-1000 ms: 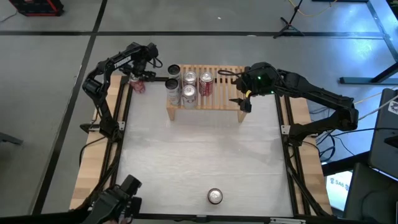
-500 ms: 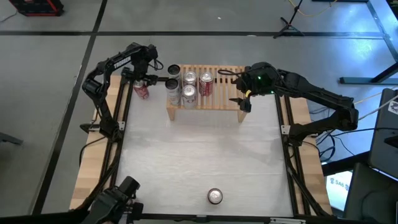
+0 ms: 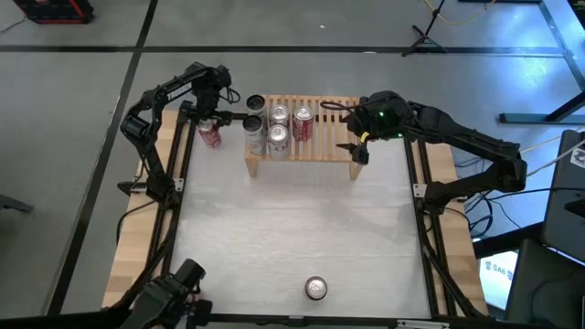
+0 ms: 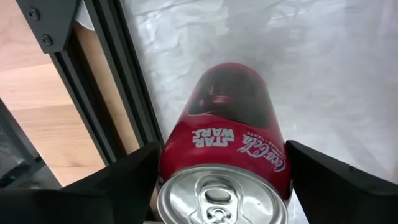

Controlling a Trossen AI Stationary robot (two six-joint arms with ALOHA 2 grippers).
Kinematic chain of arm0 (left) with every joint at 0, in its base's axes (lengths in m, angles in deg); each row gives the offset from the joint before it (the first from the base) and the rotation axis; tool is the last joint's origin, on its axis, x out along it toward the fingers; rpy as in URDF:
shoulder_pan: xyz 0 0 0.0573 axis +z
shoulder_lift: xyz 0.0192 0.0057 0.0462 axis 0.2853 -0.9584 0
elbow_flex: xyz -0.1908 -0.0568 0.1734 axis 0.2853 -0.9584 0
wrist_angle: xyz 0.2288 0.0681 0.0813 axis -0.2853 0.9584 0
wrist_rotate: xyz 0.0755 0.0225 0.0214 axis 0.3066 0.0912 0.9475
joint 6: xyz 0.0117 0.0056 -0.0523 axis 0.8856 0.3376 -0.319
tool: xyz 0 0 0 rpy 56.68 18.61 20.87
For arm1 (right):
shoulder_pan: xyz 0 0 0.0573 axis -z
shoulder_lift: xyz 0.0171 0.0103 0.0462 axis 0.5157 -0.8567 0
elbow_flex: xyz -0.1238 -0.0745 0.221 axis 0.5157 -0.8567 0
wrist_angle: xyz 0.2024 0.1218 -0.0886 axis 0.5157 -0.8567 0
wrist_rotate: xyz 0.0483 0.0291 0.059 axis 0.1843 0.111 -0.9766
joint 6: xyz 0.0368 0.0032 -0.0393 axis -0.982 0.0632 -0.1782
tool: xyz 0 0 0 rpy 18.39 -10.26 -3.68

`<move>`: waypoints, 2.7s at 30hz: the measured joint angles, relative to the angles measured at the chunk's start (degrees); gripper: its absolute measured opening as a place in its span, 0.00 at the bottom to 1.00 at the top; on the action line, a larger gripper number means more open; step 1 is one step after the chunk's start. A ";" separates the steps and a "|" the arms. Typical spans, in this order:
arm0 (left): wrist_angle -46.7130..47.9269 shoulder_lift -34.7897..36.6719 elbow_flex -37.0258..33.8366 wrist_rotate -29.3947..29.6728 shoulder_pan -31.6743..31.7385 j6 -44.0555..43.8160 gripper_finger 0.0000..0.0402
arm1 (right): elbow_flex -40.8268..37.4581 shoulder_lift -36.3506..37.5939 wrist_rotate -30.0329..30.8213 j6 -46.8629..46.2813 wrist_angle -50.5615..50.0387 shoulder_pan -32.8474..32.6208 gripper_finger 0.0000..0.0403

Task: Place canned beverage on shelf
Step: Put the red soda can on the shelf

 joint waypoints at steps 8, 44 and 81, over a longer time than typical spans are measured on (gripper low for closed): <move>1.13 0.07 0.04 -0.03 -1.02 0.04 0.75 | -0.01 0.00 -0.69 0.01 0.11 0.00 0.86; -3.05 3.96 -7.76 -0.86 -3.32 -1.00 0.70 | -0.01 0.00 -3.13 0.69 1.32 0.00 0.86; 7.47 47.42 -7.85 -11.96 -53.68 -12.73 0.67 | -0.01 -0.02 -4.86 -29.19 -5.42 -15.82 0.86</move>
